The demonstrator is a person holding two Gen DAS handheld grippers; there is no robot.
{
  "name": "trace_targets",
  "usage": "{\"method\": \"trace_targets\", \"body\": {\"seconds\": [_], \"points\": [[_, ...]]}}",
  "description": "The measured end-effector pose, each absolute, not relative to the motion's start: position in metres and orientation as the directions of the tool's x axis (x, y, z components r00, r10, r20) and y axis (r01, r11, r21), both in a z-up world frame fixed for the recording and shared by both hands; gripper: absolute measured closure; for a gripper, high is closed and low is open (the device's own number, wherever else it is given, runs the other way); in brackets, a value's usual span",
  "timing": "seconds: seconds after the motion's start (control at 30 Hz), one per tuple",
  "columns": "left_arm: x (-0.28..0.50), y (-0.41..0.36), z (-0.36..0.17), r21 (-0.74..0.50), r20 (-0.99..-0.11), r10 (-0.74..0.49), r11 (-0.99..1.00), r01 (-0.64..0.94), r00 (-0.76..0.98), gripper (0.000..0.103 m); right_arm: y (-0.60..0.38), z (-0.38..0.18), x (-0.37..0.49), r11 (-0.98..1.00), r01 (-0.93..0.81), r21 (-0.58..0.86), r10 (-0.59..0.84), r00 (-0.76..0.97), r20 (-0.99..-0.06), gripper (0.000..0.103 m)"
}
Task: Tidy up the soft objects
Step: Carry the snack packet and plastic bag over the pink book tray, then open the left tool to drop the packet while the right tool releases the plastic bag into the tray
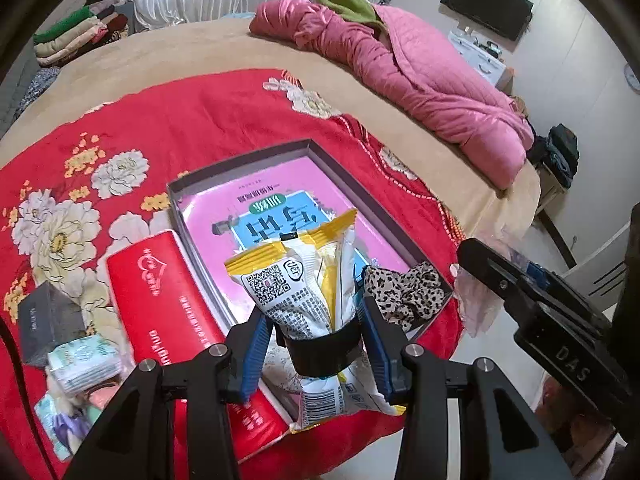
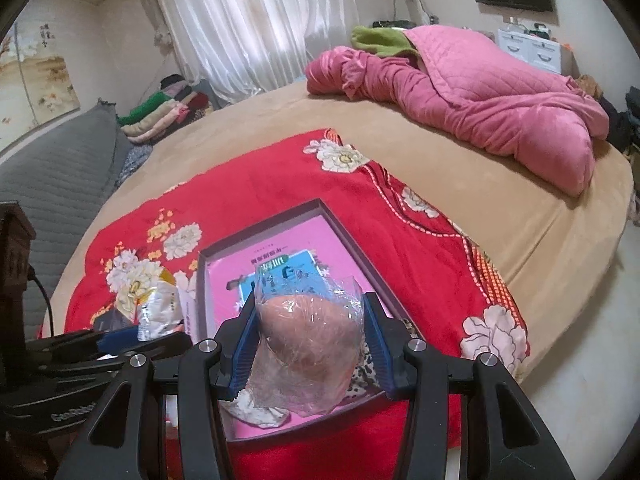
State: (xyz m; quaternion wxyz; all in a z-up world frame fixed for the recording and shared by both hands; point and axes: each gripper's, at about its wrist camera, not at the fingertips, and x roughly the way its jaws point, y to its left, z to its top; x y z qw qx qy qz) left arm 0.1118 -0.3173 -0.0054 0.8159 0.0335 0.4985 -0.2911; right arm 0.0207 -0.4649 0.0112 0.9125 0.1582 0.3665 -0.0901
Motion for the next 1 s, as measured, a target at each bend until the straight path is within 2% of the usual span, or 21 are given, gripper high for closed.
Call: {"method": "trace_targets", "body": {"seconds": [0.47, 1.0], "points": [[0.131, -0.335, -0.04, -0.206, -0.867, -0.392, 0.844, 0.496, 0.307, 0.06, -0.475, -0.03, 0.036, 0.935, 0.289, 0.205, -0.034, 0.65, -0.759, 0.052], [0.116, -0.321, -0.031, -0.09, -0.858, -0.33, 0.852, 0.516, 0.395, 0.06, -0.454, -0.073, 0.057, 0.957, 0.24, 0.163, 0.001, 0.559, -0.829, 0.051]]}}
